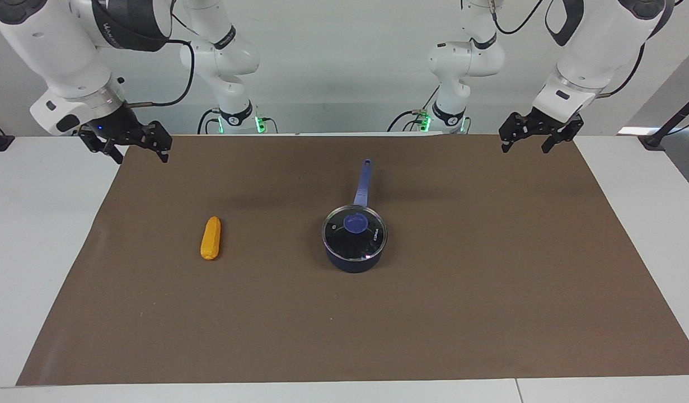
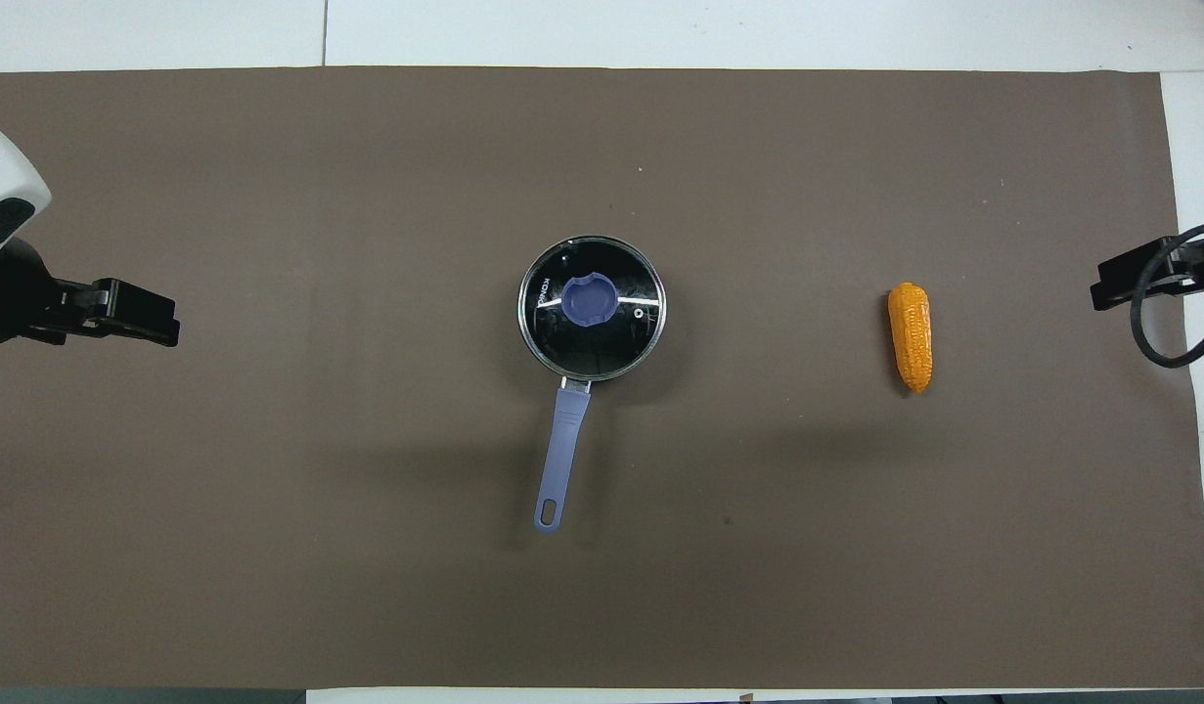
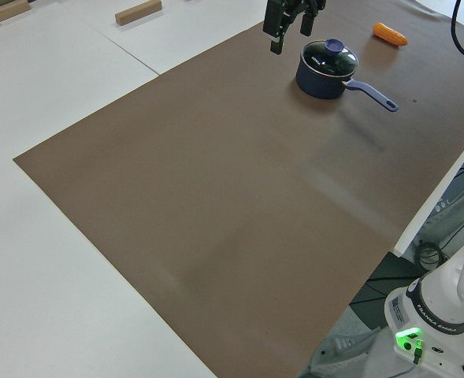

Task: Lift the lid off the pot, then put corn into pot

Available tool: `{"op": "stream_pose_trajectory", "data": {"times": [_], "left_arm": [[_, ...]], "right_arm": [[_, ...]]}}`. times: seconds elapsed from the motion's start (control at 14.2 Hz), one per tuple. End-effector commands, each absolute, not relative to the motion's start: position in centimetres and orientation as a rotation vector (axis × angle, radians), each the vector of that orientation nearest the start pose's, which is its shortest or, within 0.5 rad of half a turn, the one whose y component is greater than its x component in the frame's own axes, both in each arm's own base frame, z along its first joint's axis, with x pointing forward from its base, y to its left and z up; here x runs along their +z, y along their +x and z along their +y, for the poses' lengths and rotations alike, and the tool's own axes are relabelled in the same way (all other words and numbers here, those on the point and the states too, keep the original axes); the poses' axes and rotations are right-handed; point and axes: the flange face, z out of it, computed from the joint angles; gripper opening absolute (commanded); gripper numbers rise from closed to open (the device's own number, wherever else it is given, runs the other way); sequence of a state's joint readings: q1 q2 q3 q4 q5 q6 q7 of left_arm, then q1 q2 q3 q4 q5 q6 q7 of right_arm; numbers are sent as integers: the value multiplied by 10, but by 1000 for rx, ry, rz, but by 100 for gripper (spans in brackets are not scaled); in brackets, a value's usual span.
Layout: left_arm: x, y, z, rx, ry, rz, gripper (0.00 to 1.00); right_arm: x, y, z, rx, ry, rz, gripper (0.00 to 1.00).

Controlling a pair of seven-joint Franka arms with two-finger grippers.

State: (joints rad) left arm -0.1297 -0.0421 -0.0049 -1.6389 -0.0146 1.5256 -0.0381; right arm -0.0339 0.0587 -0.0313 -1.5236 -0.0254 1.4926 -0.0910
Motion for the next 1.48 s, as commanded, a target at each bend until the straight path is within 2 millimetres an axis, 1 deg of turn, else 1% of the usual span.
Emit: {"op": "stream_pose_trajectory", "data": {"times": [0.0, 0.07, 0.14, 0.21, 0.28, 0.35, 0.42, 0.49, 0.56, 0.63, 0.77, 0.84, 0.91, 0.98, 1.05, 1.12, 1.2, 1.27, 1.41], "left_arm": [[613, 526, -104, 79, -3167, 71, 100], [612, 527, -117, 65, -3179, 48, 100], [612, 527, -138, 47, -3195, 71, 100], [599, 532, -169, 58, -3203, 85, 100], [594, 535, -191, 34, -3211, 43, 100], [583, 540, -209, 55, -3220, -5, 100], [572, 544, -235, 80, -3231, 0, 100], [559, 547, -272, 102, -3226, 26, 100], [552, 552, -303, 102, -3224, -3, 100], [538, 558, -320, 113, -3219, -54, 100], [519, 552, -368, 82, -3231, -55, 100], [509, 553, -380, 60, -3240, -67, 100], [490, 554, -391, 78, -3231, -59, 100], [476, 549, -409, 84, -3223, -30, 100], [461, 552, -416, 72, -3222, -30, 100], [448, 556, -418, 77, -3214, -30, 100], [443, 560, -421, 70, -3216, -31, 100], [438, 565, -425, 69, -3215, -27, 100], [434, 563, -432, 67, -3215, -13, 100]], "right_arm": [[608, 558, -40, 146, -3154, -54, 100], [608, 558, -40, 146, -3154, -54, 100], [608, 558, -40, 145, -3153, -54, 100], [608, 558, -40, 145, -3153, -54, 100], [608, 558, -40, 146, -3154, -54, 100], [608, 558, -40, 146, -3154, -54, 100], [608, 558, -40, 146, -3154, -54, 100], [608, 558, -40, 146, -3154, -54, 100], [608, 558, -40, 146, -3154, -54, 100], [608, 558, -40, 146, -3154, -57, 100], [609, 559, -40, 136, -3155, -47, 100], [611, 563, -41, 91, -3159, -45, 100], [612, 569, -37, 20, -3161, -61, 100], [609, 570, -31, 10, -3157, -114, 100], [600, 569, -27, 13, -3115, -111, 100], [591, 565, -22, -20, -3073, -92, 100], [574, 565, -13, -126, -3056, -47, 100], [552, 562, 8, -180, -3052, -30, 100], [519, 566, 28, -209, -3049, -31, 100]]}}
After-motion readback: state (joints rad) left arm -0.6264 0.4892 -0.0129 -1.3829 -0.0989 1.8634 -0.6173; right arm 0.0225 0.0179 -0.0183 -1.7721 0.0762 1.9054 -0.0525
